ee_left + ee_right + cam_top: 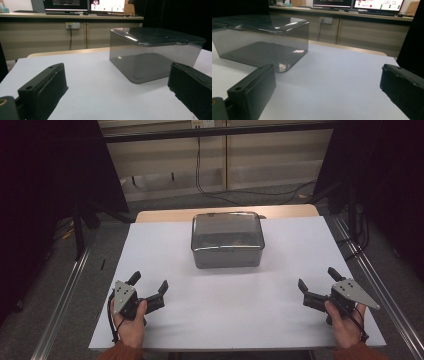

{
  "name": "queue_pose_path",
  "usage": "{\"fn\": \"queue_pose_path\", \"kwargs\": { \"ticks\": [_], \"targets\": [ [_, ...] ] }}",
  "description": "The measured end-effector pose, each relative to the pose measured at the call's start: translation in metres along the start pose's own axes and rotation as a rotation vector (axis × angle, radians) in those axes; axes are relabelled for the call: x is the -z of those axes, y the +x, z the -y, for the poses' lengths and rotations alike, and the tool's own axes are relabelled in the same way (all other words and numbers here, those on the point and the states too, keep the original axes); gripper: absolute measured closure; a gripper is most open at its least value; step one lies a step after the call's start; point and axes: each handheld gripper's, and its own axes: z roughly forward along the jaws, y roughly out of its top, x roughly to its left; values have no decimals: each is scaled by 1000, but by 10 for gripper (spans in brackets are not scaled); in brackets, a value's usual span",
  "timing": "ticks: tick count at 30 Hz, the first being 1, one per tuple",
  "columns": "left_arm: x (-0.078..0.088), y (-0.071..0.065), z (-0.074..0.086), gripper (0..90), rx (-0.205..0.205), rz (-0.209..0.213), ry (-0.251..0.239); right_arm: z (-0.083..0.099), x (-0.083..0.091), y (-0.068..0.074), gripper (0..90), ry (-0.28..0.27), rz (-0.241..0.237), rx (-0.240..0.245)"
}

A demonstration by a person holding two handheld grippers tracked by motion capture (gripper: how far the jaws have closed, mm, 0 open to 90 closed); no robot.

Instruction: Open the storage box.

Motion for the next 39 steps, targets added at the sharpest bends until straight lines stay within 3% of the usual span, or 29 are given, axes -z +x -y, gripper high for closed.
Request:
{"fn": "queue_pose_path", "kwargs": {
  "ticks": [2, 7, 13, 22, 30, 31, 32, 39],
  "targets": [
    [0, 0, 0, 19, 15, 6, -8, 0, -1, 0, 0, 4, -1, 3],
    [0, -1, 0, 19, 8, 8, -2, 1, -2, 0, 0, 9, -17, -6],
    [-1, -1, 0, 29, 6, 12, 5, 1, -5, 3, 0, 12, -81, -24],
    [-1, -2, 1, 28, 7, 14, 15, 2, -13, 7, 0, 28, -102, -53],
    [-3, -4, 1, 28, 3, 28, 10, -2, -18, 16, 2, 25, -140, -15],
    [-3, -4, 1, 28, 3, 28, 10, -2, -18, 16, 2, 25, -140, -15],
    [-4, -5, 1, 28, 9, 32, 9, -2, -20, 19, 0, 24, -170, -22],
    [-5, -4, 1, 28, 4, 31, 16, -3, -28, 24, 0, 27, -196, -34]
  ]
}}
